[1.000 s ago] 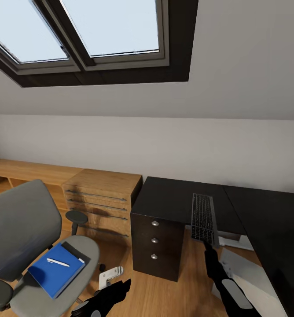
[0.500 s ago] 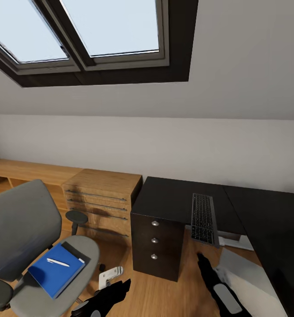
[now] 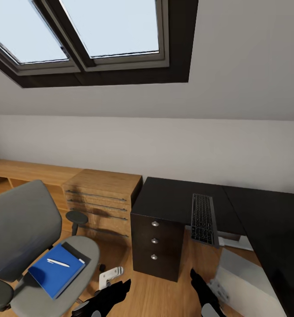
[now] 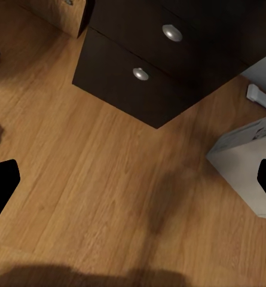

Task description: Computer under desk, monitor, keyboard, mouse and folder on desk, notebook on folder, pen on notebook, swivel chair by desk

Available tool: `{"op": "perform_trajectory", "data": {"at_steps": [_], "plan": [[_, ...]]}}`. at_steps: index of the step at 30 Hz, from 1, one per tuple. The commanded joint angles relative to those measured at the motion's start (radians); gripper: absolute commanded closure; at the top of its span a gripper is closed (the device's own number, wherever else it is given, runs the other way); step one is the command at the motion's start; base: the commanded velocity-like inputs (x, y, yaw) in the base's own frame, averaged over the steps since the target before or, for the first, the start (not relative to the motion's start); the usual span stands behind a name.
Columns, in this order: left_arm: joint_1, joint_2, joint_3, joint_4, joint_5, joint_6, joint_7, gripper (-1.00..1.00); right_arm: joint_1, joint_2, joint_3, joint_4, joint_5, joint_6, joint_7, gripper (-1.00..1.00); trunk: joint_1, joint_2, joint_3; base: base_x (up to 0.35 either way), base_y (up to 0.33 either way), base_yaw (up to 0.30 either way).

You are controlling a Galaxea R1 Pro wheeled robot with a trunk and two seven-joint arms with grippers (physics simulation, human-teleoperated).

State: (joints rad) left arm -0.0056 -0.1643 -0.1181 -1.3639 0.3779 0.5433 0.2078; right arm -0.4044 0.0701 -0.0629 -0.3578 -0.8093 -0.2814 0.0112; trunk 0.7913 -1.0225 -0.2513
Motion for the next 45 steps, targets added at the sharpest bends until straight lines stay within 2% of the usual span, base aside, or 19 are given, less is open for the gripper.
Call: {"op": "perform_trajectory", "data": {"at_steps": [1,3,9,14,16,21,24,25,29,30,31,32,37,45], "plan": [[-0.001,0.000,-0.001,-0.001,0.010,0.003,0.010,-1.00,-0.001,0.004,-0.002,0.011,0.012,-0.017,0.001,-1.00,-0.004,0.006,0.002,0.000,0.000,0.000],[-0.001,0.000,-0.002,0.001,0.011,0.003,0.011,-1.00,-0.001,0.014,0.000,0.046,0.044,-0.064,0.002,-1.00,-0.012,0.020,0.008,0.000,0.000,0.000],[-0.001,0.000,-0.004,0.031,0.011,0.001,0.014,-1.00,-0.001,0.025,0.003,0.138,0.072,-0.164,0.003,-1.00,-0.035,0.062,0.027,0.000,0.000,0.000],[-0.001,0.001,-0.003,0.144,0.009,-0.002,0.016,-1.00,-0.001,0.026,0.004,0.195,0.080,-0.202,0.003,-1.00,-0.054,0.097,0.043,0.000,0.000,0.000],[-0.001,0.007,-0.002,0.215,0.007,-0.008,0.015,-1.00,-0.001,0.026,0.004,0.218,0.082,-0.209,0.003,-1.00,-0.061,0.111,0.049,0.000,0.000,0.000],[-0.001,0.035,-0.003,0.306,0.007,-0.040,0.013,-1.00,-0.001,0.029,0.006,0.251,0.086,-0.213,0.003,-1.00,-0.081,0.146,0.065,0.000,0.000,0.000],[-0.001,0.067,-0.004,0.388,0.009,-0.103,0.009,-1.00,-0.001,0.040,0.010,0.265,0.101,-0.215,0.003,-1.00,-0.092,0.167,0.074,0.000,0.000,0.000],[-0.001,0.078,-0.005,0.474,0.009,-0.160,0.007,-1.00,-0.001,0.047,0.012,0.269,0.120,-0.215,0.004,-1.00,-0.096,0.174,0.077,0.000,0.000,0.000],[-0.001,0.084,-0.009,0.606,0.007,-0.243,0.006,-1.00,-0.001,0.050,0.013,0.272,0.150,-0.215,0.005,-1.00,-0.111,0.202,0.090,0.000,0.000,0.000],[-0.001,0.085,-0.024,0.665,0.006,-0.289,0.006,-1.00,-0.001,0.050,0.013,0.285,0.161,-0.215,0.004,-1.00,-0.115,0.209,0.093,0.000,0.000,0.000],[-0.001,0.085,-0.060,0.713,0.006,-0.336,0.008,-1.00,-0.001,0.048,0.014,0.303,0.174,-0.217,0.004,-1.00,-0.119,0.216,0.096,0.000,0.000,0.000],[-0.001,0.086,-0.072,0.727,0.007,-0.350,0.009,-1.00,-0.001,0.049,0.019,0.308,0.183,-0.218,0.004,-1.00,-0.123,0.223,0.099,0.000,0.000,0.000],[-0.001,0.086,-0.077,0.737,0.009,-0.359,0.010,-1.00,-0.001,0.052,0.029,0.312,0.217,-0.218,0.003,-1.00,-0.142,0.258,0.115,0.000,0.000,0.000],[-0.001,0.086,-0.081,0.740,0.009,-0.361,0.011,-1.00,-0.001,0.052,0.031,0.315,0.231,-0.218,0.004,-1.00,-0.173,0.314,0.140,0.000,0.000,0.000]]}}
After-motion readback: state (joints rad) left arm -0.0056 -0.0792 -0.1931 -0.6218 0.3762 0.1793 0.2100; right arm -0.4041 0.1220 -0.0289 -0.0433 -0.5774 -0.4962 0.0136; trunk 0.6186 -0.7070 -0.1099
